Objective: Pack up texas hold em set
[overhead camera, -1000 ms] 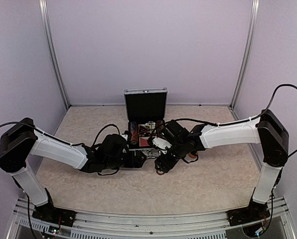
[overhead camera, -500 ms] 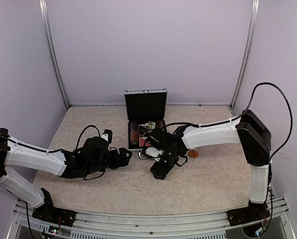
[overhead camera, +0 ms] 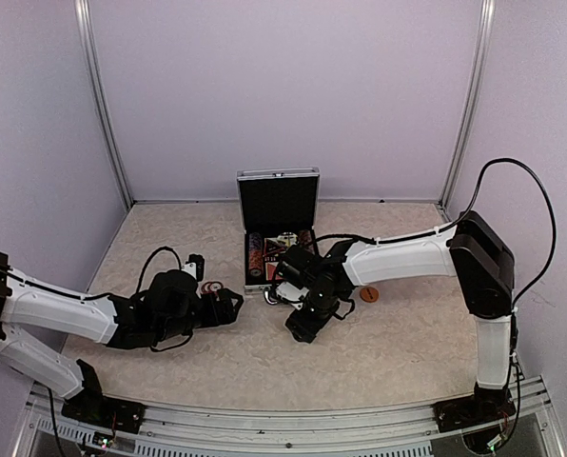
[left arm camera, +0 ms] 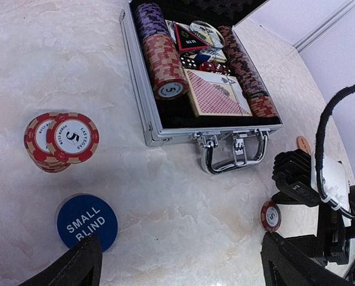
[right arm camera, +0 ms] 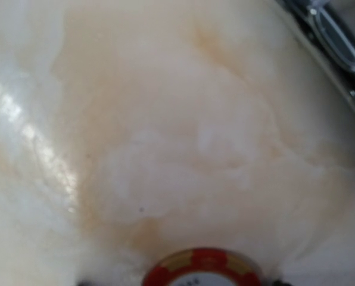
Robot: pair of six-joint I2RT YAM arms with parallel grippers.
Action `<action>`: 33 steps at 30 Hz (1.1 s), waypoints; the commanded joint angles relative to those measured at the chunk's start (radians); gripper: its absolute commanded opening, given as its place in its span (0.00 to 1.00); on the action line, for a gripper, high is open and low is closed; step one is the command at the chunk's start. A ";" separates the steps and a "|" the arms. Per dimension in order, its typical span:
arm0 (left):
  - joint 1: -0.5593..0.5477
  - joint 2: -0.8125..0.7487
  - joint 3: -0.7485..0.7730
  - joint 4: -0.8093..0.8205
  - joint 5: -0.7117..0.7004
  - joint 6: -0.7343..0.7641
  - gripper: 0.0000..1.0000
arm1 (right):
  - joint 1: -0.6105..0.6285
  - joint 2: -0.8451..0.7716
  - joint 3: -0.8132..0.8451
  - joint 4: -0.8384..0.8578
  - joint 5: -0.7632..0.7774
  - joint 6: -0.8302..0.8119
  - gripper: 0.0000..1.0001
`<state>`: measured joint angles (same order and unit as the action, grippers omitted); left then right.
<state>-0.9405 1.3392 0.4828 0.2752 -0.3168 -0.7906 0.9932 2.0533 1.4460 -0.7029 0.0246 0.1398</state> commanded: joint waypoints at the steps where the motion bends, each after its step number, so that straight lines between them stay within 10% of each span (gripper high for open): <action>1: -0.003 -0.023 -0.016 0.029 -0.013 -0.015 0.92 | 0.005 0.036 -0.008 -0.039 0.025 0.004 0.63; 7: -0.004 -0.026 -0.017 0.033 -0.011 -0.018 0.91 | 0.004 0.029 -0.018 -0.018 0.013 0.000 0.49; 33: -0.004 0.123 0.043 0.113 0.146 -0.022 0.92 | 0.004 -0.162 -0.057 0.080 0.064 -0.048 0.42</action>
<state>-0.9405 1.4261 0.4797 0.3363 -0.2417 -0.8227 0.9932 1.9709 1.4059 -0.6601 0.0681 0.1104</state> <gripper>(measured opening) 0.918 0.418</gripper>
